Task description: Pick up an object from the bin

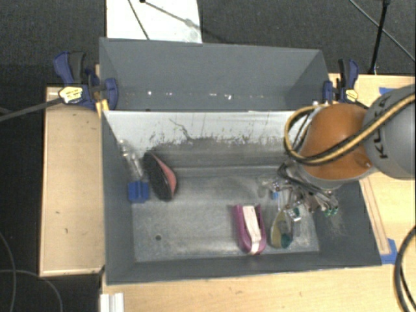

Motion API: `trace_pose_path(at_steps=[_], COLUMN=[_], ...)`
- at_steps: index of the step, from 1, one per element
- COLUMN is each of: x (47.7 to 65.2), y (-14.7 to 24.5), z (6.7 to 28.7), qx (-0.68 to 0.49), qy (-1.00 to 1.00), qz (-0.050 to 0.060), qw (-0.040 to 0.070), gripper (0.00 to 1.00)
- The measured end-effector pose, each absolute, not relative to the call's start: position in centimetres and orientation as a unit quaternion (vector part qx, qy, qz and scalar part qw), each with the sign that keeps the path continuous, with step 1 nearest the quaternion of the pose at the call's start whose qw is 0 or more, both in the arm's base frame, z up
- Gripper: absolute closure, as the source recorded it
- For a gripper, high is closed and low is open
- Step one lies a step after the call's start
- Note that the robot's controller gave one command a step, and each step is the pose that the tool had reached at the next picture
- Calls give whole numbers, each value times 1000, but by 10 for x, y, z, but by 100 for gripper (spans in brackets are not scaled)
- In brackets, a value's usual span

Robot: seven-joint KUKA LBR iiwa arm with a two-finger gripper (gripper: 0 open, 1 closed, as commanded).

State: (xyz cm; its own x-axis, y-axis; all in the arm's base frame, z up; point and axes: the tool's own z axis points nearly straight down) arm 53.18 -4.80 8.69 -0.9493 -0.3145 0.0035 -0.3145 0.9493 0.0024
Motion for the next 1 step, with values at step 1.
trace_pose_path(at_steps=[1], x=[490], y=[-112], z=[71], qx=[160], qy=[-987], qz=[2], qw=[0], gripper=[0])
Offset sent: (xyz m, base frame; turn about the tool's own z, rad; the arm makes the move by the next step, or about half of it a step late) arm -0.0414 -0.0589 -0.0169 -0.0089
